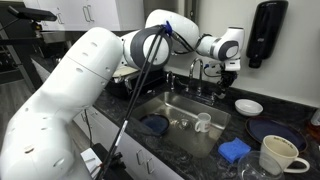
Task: Open the faucet
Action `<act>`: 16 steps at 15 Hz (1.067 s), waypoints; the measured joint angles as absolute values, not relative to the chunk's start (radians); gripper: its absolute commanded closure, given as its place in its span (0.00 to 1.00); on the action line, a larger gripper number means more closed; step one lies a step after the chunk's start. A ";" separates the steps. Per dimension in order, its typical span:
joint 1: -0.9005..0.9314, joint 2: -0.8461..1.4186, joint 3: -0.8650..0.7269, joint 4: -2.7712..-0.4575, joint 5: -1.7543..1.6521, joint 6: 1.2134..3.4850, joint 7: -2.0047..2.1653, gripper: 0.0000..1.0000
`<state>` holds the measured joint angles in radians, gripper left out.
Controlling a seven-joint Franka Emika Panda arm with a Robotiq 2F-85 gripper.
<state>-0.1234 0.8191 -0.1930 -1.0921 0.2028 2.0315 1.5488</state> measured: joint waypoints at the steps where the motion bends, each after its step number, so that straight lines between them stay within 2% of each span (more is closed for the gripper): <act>1: -0.122 0.803 -0.191 -1.117 0.203 2.038 1.549 0.98; 10: -0.102 0.633 -0.154 -1.451 0.202 2.036 1.525 0.98; 16: -0.100 0.628 -0.162 -1.562 0.201 2.152 1.561 0.98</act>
<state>-0.1002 0.6279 -0.1621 -1.5621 0.2011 2.1523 1.5605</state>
